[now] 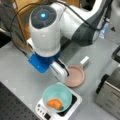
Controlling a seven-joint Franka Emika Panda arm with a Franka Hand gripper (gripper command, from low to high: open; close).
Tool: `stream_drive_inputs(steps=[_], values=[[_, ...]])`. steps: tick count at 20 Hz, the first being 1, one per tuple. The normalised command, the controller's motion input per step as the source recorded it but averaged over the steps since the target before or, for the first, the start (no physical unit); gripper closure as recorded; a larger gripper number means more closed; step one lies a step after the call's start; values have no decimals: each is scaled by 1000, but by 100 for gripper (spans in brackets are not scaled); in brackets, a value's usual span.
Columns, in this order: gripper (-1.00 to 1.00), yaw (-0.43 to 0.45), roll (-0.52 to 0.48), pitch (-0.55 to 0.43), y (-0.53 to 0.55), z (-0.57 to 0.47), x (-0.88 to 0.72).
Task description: Pick up the pan. Place the pan on the table. Pick up the bowl. Place the bowl on the stove.
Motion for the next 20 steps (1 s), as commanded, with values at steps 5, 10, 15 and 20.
stream_drive_inputs(steps=[5, 10, 15, 20], values=[[-100, 116, -38, -258, 144, -127, -719], [-100, 105, 12, -287, 23, -189, -610], [-100, 99, 61, -282, 30, -192, -633], [-100, 101, 123, -256, 55, -142, -642]])
